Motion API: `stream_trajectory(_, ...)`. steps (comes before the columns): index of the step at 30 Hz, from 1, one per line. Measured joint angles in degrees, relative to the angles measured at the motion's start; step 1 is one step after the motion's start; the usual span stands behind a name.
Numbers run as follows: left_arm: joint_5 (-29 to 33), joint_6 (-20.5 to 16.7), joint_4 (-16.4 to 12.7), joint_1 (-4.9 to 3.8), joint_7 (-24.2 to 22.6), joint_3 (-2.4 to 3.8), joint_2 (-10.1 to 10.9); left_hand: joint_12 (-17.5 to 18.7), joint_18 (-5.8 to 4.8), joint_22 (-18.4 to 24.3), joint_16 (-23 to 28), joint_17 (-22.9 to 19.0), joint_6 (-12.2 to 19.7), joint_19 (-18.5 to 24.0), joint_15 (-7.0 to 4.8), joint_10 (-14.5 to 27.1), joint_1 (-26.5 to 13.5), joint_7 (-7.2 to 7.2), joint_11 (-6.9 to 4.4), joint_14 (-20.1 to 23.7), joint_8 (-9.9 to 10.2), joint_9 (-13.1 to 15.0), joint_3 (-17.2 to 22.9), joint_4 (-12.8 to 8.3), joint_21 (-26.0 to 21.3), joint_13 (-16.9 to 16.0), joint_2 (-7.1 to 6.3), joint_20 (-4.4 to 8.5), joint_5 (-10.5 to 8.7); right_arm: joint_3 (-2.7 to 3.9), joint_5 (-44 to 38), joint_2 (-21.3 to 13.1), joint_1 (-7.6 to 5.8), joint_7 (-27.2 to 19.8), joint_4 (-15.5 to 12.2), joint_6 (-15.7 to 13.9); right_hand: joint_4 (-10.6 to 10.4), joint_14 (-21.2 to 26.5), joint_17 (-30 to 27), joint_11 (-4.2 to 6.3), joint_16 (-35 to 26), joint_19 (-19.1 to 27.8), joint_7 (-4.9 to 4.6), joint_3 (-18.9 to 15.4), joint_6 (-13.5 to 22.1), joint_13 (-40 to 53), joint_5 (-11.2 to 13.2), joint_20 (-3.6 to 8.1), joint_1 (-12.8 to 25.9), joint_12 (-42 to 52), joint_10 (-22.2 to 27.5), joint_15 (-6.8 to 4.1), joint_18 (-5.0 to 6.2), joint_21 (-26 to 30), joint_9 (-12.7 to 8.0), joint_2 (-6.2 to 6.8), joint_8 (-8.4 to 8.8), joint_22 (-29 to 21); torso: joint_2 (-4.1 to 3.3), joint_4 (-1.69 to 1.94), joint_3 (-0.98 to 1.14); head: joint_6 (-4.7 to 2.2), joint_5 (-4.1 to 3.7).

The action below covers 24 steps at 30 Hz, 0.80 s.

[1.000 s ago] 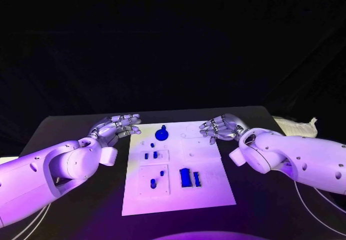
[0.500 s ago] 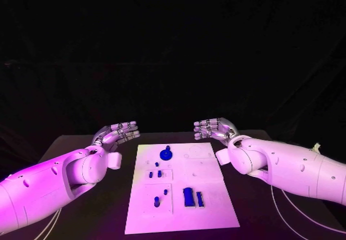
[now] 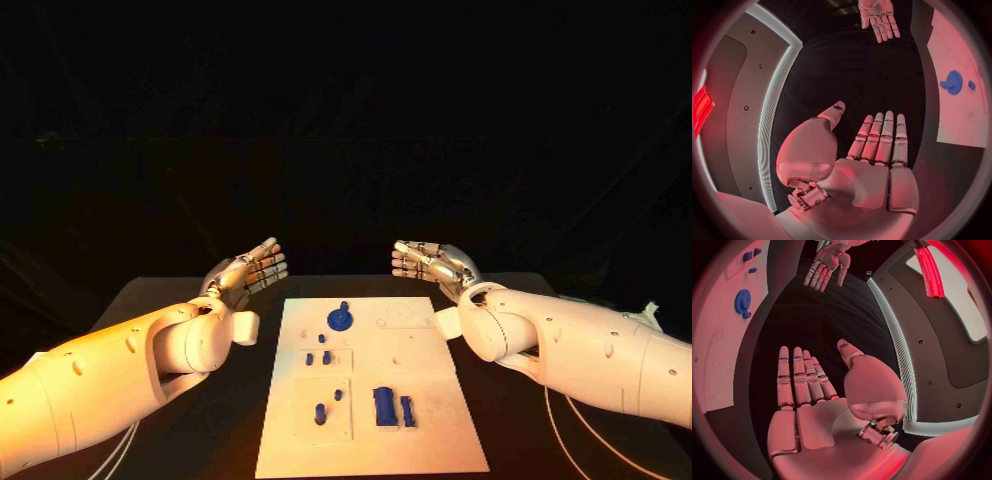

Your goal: Assemble the parts on the task board

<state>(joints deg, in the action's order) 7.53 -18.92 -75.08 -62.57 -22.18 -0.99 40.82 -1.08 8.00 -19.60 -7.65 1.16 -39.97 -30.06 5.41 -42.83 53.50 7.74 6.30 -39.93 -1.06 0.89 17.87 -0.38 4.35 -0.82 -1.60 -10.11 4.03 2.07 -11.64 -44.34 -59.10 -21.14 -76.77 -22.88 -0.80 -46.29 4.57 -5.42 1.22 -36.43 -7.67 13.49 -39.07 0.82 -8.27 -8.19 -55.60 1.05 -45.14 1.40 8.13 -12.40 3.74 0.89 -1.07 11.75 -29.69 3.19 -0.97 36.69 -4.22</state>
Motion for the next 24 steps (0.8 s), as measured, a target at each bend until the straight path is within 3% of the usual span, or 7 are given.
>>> stream_trajectory(3, -0.44, -1.94, -2.29, 0.36, -0.33, 0.17, 0.57, 0.45, -0.55, 2.25, 0.86, -0.45, 4.57, 3.42, -1.78, 4.89, -6.1, -0.9, -0.74, 4.56, 0.4, -0.33, -2.04, 0.15, -1.6, 0.32, 0.62, 1.14, -1.51, -0.47, 1.06, -0.08, -0.2, -0.58, -2.65, -2.19, 0.28, 5.3, -1.68, 1.72, -0.43, 4.19, 0.88, -1.54, 4.49, -0.32, 0.97, 0.94, 6.37, -0.44, 5.16, -0.53, -0.64, 1.42, -1.43, -0.33, 0.33, -1.35, -0.4, -0.82, 0.25, -0.78, 1.38)
stream_trajectory(5, -0.94, -4.12, -4.49, 0.71, -0.77, 0.32, 1.16, 0.45, -0.87, 3.79, 1.5, -0.67, 7.74, 5.81, -2.9, 8.3, -10.35, -1.51, -1.93, 7.74, 0.46, -0.51, -3.42, 0.24, -2.48, 0.47, 0.94, 1.95, -2.33, -0.87, 2.2, -0.16, -0.39, -1.24, -4.96, -4.41, 0.46, 8.91, -2.58, 2.85, -0.62, 7.03, 1.5, -2.56, 7.55, -0.47, 1.58, 1.58, 10.69, -0.44, 8.68, -0.8, -1.53, 2.38, -2.14, -0.53, 0.53, -2.27, -0.7, -1.51, 0.45, -1.29, 2.42)
stream_trajectory(8, -1.89, -8.02, -7.95, 1.31, -1.62, 0.5, 2.07, 0.75, -1.75, 5.68, 2.31, -0.86, 11.59, 8.74, -3.91, 12.43, -15.5, -2.32, -3.61, 11.57, 0.5, -0.6, -5.19, 0.29, -3.25, 0.57, 1.21, 2.89, -2.98, -1.42, 4.18, -0.21, -0.59, -2.41, -8.2, -8.1, 0.57, 13.41, -3.37, 3.88, -0.84, 10.55, 2.33, -3.89, 11.32, -0.6, 2.41, 2.35, 16.08, -0.57, 13.07, -1.05, -1.53, 3.58, -2.78, -0.68, 0.66, -3.4, -1.05, -2.24, 0.68, -1.86, 3.44)
stream_trajectory(11, -2.84, -11.86, -10.56, 1.75, -2.51, 0.65, 2.74, 0.76, -1.76, 7.33, 4.17, -0.93, 14.93, 11.26, -4.5, 16.01, -19.99, -4.24, -4.69, 14.94, 0.68, -0.68, -6.66, 0.35, -3.59, 0.67, 1.37, 3.76, -3.31, -1.72, 6.01, -0.23, -0.77, -3.62, -10.39, -11.43, 0.65, 17.31, -3.85, 4.55, -0.87, 13.58, 4.18, -5.04, 14.61, -0.65, 3.6, 3.8, 20.76, -0.68, 16.91, -1.18, -2.44, 4.65, -3.17, -0.75, 0.66, -4.4, -1.26, -2.71, 0.82, -2.17, 3.99)
stream_trajectory(15, -4.26, -17.12, -13.29, 2.2, -3.88, 0.83, 3.53, 0.76, -3.37, 9.19, 5.81, -1.01, 18.79, 14.08, -4.96, 20.1, -25.12, -5.87, -5.47, 18.77, 0.68, -0.74, -8.4, 0.34, -3.69, 0.71, 1.49, 4.97, -3.44, -2.01, 8.39, -0.32, -0.98, -5.2, -12.49, -15.78, 0.74, 21.79, -4.19, 4.95, -0.87, 17.09, 5.86, -6.32, 18.36, -0.71, 5.79, 5.87, 26.12, -0.68, 21.25, -1.28, -5.12, 5.82, -3.42, -0.84, 0.66, -5.53, -1.41, -2.99, 0.92, -2.27, 4.18)
stream_trajectory(20, -5.48, -21.26, -14.61, 2.39, -5.09, 0.91, 3.88, 0.76, -5.81, 11.1, 6.6, -1.07, 22.59, 16.87, -5.22, 24.23, -30.26, -6.91, -5.95, 22.63, 0.68, -0.79, -10.11, 0.33, -4.0, 0.74, 1.56, 7.77, -3.66, -2.08, 10.05, -0.34, -1.05, -6.4, -13.06, -18.68, 0.74, 26.3, -4.36, 5.2, -0.87, 20.66, 6.86, -7.53, 22.17, -0.74, 7.17, 7.16, 31.54, -0.68, 25.65, -1.33, -6.12, 7.33, -3.58, -0.85, 0.66, -7.31, -1.47, -3.14, 0.96, -2.31, 4.22)
stream_trajectory(24, -6.06, -22.9, -14.71, 2.4, -5.68, 0.92, 3.9, 0.76, -6.21, 12.38, 7.04, -1.09, 25.23, 18.84, -5.3, 27.02, -33.76, -7.35, -6.12, 25.22, 0.68, -0.82, -11.27, 0.38, -4.0, 0.76, 1.6, 8.93, -3.66, -2.08, 10.8, -0.38, -1.05, -6.94, -13.07, -19.79, 0.79, 29.27, -4.43, 5.3, -0.87, 23.0, 7.25, -9.36, 24.72, -0.74, 7.5, 7.65, 35.13, -0.68, 28.59, -1.4, -6.92, 9.58, -3.61, -0.89, 0.66, -9.36, -1.48, -3.18, 0.96, -2.31, 4.22)
